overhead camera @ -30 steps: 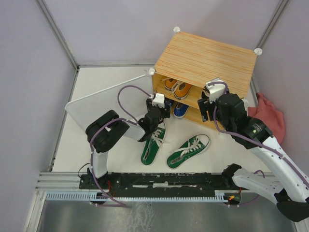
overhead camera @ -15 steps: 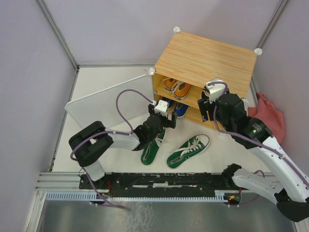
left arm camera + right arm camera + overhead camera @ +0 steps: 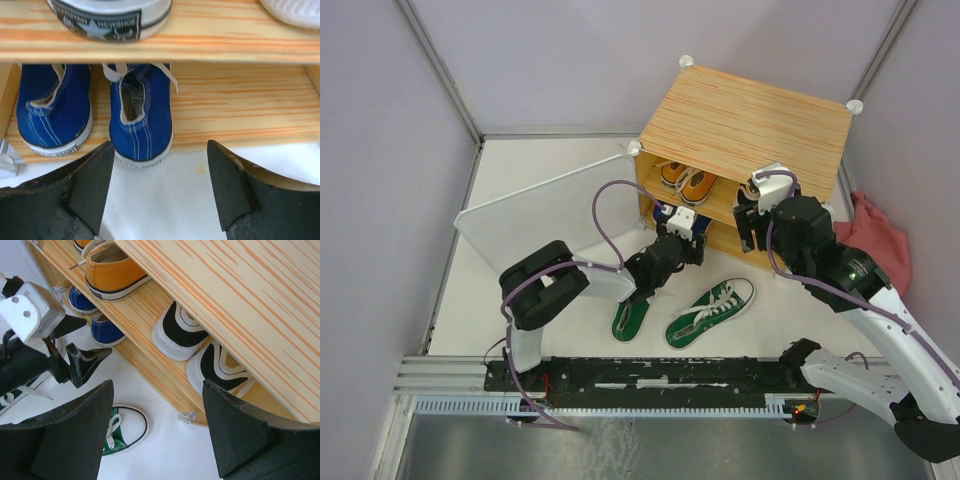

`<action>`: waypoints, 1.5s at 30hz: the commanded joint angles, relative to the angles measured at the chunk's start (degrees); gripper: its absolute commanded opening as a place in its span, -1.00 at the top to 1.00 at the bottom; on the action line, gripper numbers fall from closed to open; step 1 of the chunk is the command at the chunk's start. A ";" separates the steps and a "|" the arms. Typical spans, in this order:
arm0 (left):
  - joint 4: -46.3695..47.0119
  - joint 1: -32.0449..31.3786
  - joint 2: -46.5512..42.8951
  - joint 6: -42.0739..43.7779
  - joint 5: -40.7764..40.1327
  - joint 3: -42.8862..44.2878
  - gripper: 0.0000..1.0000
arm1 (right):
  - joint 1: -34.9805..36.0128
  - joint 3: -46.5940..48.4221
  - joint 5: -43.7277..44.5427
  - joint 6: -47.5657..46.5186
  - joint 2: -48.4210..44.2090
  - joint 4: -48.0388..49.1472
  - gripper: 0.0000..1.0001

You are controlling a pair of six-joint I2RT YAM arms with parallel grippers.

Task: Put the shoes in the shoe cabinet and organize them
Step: Place the shoe in the shoe cabinet, then pick up the shoe from the center of the board.

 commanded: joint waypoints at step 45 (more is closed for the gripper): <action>-7.70 7.23 -0.66 -8.61 1.92 6.19 -0.99 | 0.15 0.82 1.13 1.27 -1.82 -0.50 -0.60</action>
